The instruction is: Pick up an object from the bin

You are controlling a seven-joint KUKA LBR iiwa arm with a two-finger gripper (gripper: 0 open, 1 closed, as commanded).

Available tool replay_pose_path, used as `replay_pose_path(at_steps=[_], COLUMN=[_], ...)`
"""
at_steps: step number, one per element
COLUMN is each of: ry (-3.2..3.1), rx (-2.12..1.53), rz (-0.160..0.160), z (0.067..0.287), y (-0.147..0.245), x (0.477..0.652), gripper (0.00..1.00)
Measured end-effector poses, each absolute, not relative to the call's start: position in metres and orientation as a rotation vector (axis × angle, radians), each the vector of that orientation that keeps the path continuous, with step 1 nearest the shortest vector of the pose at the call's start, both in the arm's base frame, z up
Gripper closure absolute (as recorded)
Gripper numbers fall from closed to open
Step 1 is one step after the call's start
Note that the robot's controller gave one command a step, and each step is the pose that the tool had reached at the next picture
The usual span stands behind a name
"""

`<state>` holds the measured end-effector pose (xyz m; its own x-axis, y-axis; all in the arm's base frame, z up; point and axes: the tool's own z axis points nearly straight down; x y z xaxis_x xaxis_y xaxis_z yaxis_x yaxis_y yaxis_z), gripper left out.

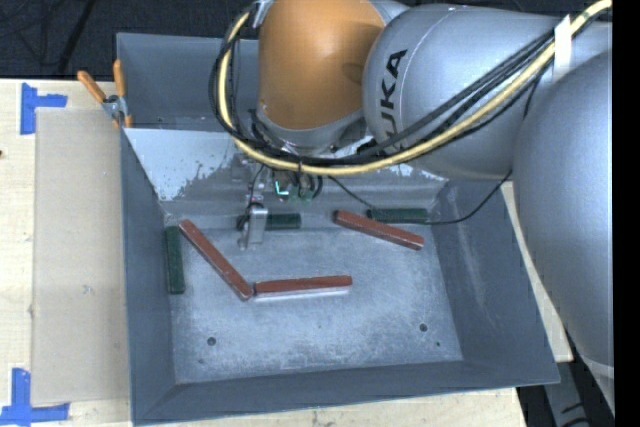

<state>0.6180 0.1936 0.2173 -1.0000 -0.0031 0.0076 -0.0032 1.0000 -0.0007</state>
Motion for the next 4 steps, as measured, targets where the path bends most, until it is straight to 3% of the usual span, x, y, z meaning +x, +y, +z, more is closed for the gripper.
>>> replay_pose_path(at_steps=[1,2,3,4], ry=[-3.127,-3.134,-3.13,-3.132], rx=[-0.148,-0.153,-0.212,-0.181], rz=[0.005,-0.001,0.008,0.004], z=[0.14,0.075,0.071,0.069], y=[0.172,0.22,0.141,0.115], x=[0.574,0.59,0.578,0.562], gripper=[0.0,0.0,0.0,0.0])
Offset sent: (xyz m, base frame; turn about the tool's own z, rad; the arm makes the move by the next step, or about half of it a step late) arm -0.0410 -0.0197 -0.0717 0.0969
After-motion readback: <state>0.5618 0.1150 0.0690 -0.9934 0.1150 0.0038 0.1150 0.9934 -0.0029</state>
